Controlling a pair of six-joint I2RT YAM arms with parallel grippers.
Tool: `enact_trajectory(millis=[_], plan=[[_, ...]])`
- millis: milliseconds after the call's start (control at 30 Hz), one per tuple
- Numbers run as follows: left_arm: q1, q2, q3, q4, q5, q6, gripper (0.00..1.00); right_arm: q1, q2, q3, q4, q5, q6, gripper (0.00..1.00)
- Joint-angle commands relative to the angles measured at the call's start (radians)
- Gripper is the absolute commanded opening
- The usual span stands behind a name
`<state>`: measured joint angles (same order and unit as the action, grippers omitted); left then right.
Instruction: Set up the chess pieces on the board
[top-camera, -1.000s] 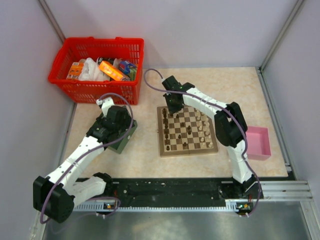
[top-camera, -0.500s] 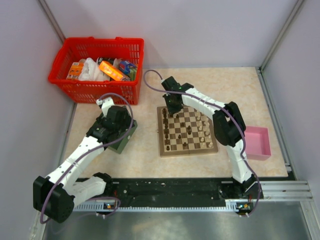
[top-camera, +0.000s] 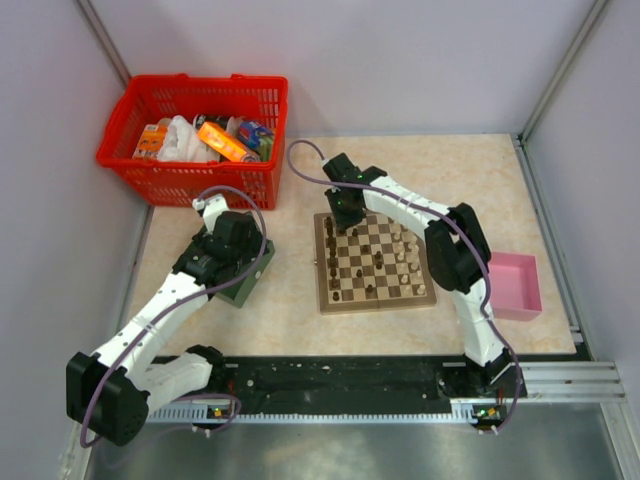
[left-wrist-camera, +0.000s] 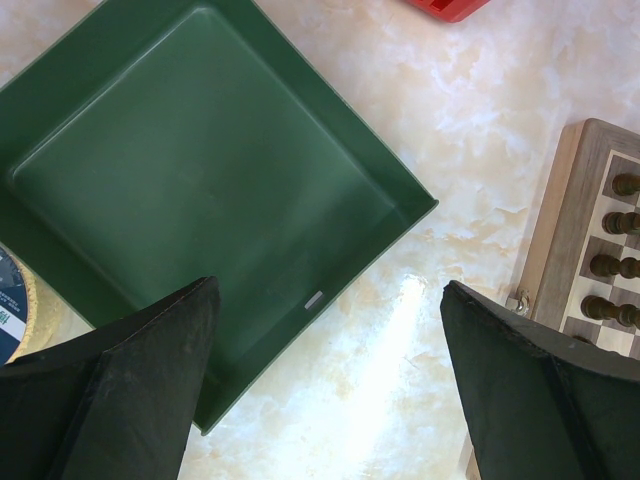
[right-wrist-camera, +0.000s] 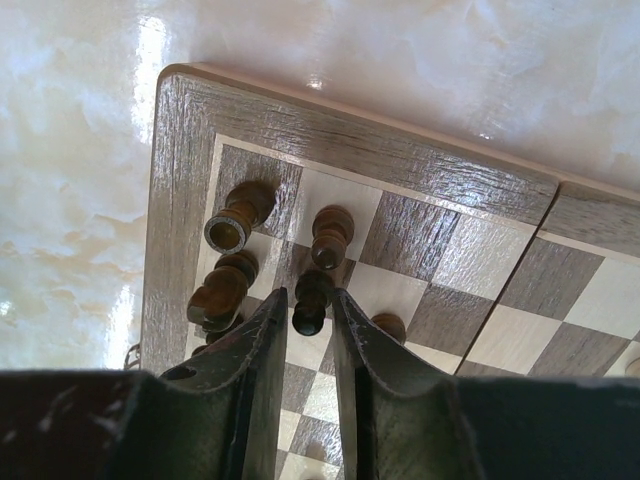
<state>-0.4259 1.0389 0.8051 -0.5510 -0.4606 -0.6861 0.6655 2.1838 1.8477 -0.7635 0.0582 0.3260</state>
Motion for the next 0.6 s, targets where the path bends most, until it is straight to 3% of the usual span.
enact_trajectory(millis=[0, 333, 567], plan=[[0.004, 0.001, 0.025, 0.026, -0.006, -0.009, 0.97, 0.005, -0.002, 0.044, 0.009, -0.006, 0.005, 0.27], [0.006, -0.011, 0.026, 0.020, -0.012, -0.004, 0.97, 0.002, -0.070, 0.068, 0.009, 0.006, 0.001, 0.33], [0.004, -0.016, 0.020, 0.019, -0.010, -0.010, 0.97, -0.033, -0.159, -0.021, 0.018, 0.048, 0.005, 0.33]])
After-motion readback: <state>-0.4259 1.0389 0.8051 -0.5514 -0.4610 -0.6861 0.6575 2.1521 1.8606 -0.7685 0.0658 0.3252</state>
